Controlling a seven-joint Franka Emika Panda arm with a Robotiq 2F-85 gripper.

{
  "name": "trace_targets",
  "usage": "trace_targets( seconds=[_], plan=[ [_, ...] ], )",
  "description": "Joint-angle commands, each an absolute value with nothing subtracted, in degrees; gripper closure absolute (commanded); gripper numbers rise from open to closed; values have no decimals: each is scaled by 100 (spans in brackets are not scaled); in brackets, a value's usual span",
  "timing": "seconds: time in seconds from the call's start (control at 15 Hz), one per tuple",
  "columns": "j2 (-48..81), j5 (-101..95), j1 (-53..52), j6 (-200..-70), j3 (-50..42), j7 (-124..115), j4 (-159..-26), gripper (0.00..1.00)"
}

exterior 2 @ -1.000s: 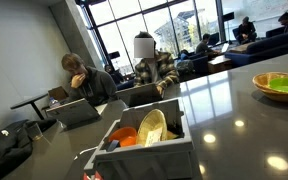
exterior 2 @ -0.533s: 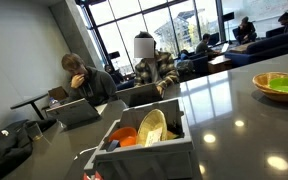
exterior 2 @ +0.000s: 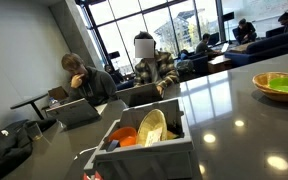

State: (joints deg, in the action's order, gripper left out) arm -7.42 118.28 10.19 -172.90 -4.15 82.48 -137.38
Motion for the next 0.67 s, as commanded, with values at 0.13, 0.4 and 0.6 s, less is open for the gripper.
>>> trace_targets(
  seconds=[0.13, 0.4, 0.6],
  plan=[
    [-757, 11932, 1023, -17410, -374, 8419, -13649, 99],
    [-736, 11914, 1012, -17405, -362, 8406, -13640, 99],
    [-713, 11896, 1004, -17417, -344, 8398, -13620, 99]
  ],
)
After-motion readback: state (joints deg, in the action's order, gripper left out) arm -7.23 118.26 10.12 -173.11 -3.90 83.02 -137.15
